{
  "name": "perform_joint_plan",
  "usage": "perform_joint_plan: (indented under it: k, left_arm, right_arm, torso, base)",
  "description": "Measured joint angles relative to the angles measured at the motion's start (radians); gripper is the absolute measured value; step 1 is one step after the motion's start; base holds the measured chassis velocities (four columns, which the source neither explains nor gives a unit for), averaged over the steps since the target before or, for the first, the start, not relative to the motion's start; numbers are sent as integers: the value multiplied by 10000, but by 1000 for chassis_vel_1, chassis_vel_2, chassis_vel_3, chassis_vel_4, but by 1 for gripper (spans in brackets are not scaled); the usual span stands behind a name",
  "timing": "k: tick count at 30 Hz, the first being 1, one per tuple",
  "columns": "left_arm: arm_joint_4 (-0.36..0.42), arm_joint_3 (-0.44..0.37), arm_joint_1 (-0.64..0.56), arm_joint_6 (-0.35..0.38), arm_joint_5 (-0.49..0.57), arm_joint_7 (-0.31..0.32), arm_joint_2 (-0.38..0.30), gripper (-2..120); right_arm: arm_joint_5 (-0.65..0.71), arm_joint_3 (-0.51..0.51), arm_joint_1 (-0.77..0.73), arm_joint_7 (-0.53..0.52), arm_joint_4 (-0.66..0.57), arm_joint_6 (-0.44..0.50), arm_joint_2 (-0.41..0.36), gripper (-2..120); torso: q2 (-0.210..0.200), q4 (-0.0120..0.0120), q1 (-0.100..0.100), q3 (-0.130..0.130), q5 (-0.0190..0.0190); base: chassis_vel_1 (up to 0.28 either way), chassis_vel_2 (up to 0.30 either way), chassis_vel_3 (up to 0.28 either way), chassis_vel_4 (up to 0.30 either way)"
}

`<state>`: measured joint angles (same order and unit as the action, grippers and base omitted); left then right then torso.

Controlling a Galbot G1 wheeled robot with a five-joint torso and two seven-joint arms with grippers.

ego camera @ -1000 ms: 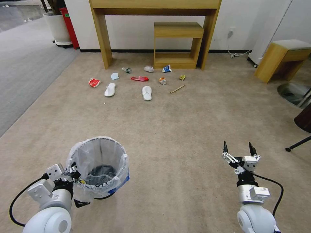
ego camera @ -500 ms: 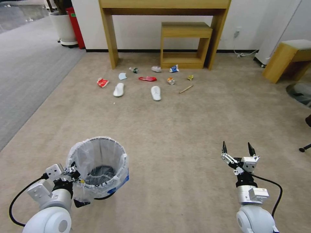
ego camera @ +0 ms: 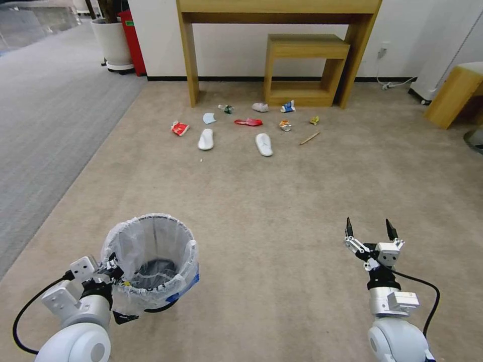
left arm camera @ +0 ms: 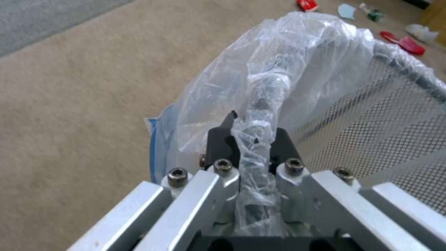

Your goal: Pick up the trash bin and place the garbage on the floor into it.

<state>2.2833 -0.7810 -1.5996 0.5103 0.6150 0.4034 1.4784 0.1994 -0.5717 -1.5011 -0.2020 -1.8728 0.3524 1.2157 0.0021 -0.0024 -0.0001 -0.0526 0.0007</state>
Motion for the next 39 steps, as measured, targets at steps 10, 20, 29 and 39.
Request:
perform_joint_plan:
  k: [10,20,29,39]
  left_arm:
    - [-76,-69,50,-55,-3,-10,-11,3]
    - [-211,-30,157,-61,-8,-19,0,3]
    - [-239,-32,194,-66,-30,-18,0,3]
    - [-239,-35,223,-82,-58,-19,6,3]
  right_arm:
    - [123,57,67,158,122,302,25,100]
    - [180,7,159,238,228,570,-79,100]
    - [159,-21,155,257,225,386,-124,100]
    - [130,-58,159,396,254,346,-149,100]
  torso:
    - [-1,1,0,-1,-6]
    - [0,-3,0,-1,3]
    - [0,0,0,0,1]
    - [0,0,0,0,1]
  base:
    - [207,205,-209,-204]
    - [-8,-3,-4,1]
    - [0,0,0,0]
    - [0,0,0,0]
